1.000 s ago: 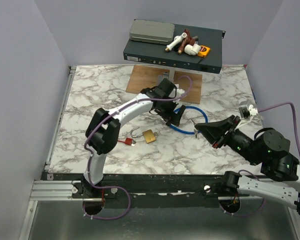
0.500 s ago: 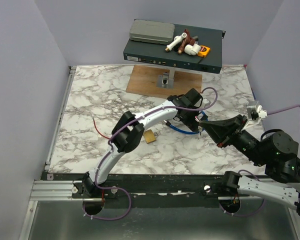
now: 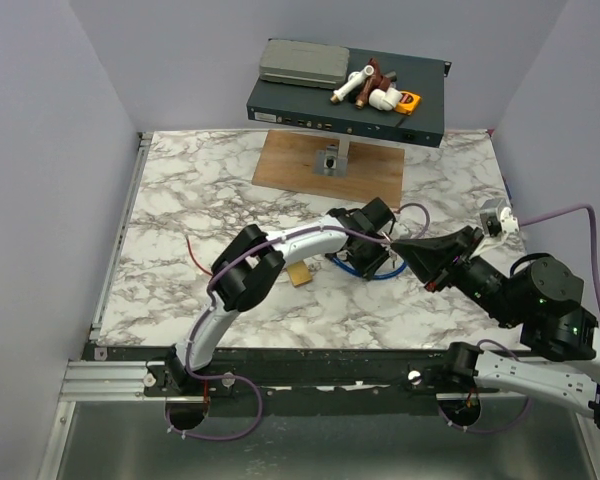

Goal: Unlock with the key
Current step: Move the lock to the center of the board.

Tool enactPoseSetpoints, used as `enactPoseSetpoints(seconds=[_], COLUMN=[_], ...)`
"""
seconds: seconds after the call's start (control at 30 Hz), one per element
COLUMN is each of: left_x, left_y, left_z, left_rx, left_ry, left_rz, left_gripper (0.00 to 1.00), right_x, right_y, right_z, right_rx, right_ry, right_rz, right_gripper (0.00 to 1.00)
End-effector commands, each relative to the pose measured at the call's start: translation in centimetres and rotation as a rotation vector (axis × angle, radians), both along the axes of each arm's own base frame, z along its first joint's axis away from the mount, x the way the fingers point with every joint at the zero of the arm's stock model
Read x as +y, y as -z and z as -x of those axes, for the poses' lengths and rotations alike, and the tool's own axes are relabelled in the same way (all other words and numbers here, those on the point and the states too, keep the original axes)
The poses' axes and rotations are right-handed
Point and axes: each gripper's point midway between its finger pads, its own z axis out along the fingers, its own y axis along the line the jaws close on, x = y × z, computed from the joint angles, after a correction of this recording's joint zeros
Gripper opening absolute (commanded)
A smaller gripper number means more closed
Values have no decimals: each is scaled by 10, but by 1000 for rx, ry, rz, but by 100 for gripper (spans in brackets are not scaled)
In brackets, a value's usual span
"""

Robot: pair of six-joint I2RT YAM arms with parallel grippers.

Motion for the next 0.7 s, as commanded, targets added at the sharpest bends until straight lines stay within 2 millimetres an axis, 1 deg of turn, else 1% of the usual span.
enactPoseSetpoints(seconds=[0.0,0.13,0.2,0.23,0.27,0.33,0.4,0.43,0.5,0.57,0.6,0.67], left_x=[25,56,66,68,68,66,64,66,74,83,88,96], left_y=[5,9,3,-2,-12,-34,-52,-56,-60,-54,-48,-36], left_z=[45,57,57,54,52,44,39,37,33,32,33,34], left_rx=[11,-37,-74,-95,-111,-121,-85,-41,53,169,218,251], left_ry=[158,257,288,290,285,230,153,105,19,-81,-123,-171], left_rz=[-45,-85,-105,-107,-95,-50,-2,13,39,45,39,17], left_gripper=[30,34,38,43,49,69,84,88,89,89,89,89], right_x=[4,10,13,14,15,16,17,17,18,17,17,16], right_y=[-9,-7,-5,-4,-4,-3,-3,-3,-4,-5,-6,-6], right_z=[-1,0,-1,-2,-2,-3,-4,-5,-5,-6,-6,-7], right_rx=[-18,-11,-8,-7,-7,-6,-6,-7,-7,-9,-11,-16], right_ry=[-5,-22,-26,-26,-26,-25,-22,-21,-19,-16,-13,-7], right_rz=[-22,-24,-22,-20,-19,-15,-12,-11,-7,-2,-2,5], right_gripper=[1,1,1,0,1,1,1,1,1,1,1,1])
